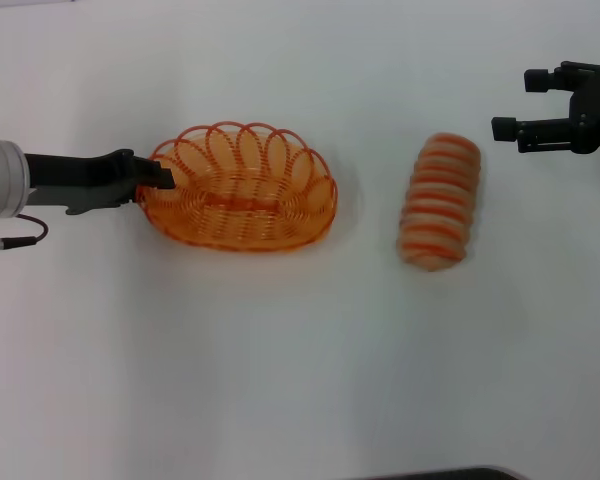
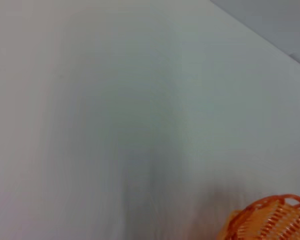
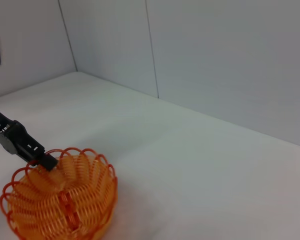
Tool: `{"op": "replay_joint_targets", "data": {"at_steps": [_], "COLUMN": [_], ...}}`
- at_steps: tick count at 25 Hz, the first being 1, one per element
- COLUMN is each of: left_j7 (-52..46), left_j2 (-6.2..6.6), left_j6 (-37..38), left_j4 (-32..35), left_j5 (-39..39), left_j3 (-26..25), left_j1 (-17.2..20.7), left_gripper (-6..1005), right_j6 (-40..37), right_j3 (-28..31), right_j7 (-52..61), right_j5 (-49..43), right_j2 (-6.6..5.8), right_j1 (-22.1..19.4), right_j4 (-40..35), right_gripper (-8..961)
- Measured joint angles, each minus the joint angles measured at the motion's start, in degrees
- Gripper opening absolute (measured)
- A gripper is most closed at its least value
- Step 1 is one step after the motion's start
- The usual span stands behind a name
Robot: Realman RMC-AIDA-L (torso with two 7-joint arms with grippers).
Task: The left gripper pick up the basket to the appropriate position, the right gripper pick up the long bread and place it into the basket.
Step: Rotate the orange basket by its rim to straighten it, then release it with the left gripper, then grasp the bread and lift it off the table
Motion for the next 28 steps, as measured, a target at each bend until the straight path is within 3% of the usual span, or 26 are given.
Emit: {"op": "replay_joint_targets", "data": {"at_steps": [6,15,22,25,28], "left_j7": [0.1,4.0,22.8,32.6,40.9], "left_j2": [0.17,1.21,2.43,2.19,2.04], "left_j6": [1.0,3.0,4.9,5.0,6.5], "left_j4": [0.4,5.6,8.2,7.6,5.6], "left_j5": [0.0,-0.5,-11.4,-15.7,-18.6], "left_j3": [-0.1,-3.1,-8.8,-9.4,-9.5], "left_j1": [0.1,-0.1,0.0,0.6,1.0], "left_gripper": [478,489,555,748,803], "right_j6": [0.1,0.6,0.6,0.5,0.3], "right_j3": [0.1,0.4,0.8,0.8,0.9], "right_j7": [0.0,0.7,9.1,13.0,14.7], "right_j5": [0.0,0.3,2.9,4.9,7.5], "right_j2": [0.00,0.00,-1.11,-1.72,-1.97], "right_j1": [0.0,0.1,1.6,2.1,2.0], "right_j4": [0.0,0.0,0.0,0.0,0.0], "right_gripper": [925,925,927,928,928]}}
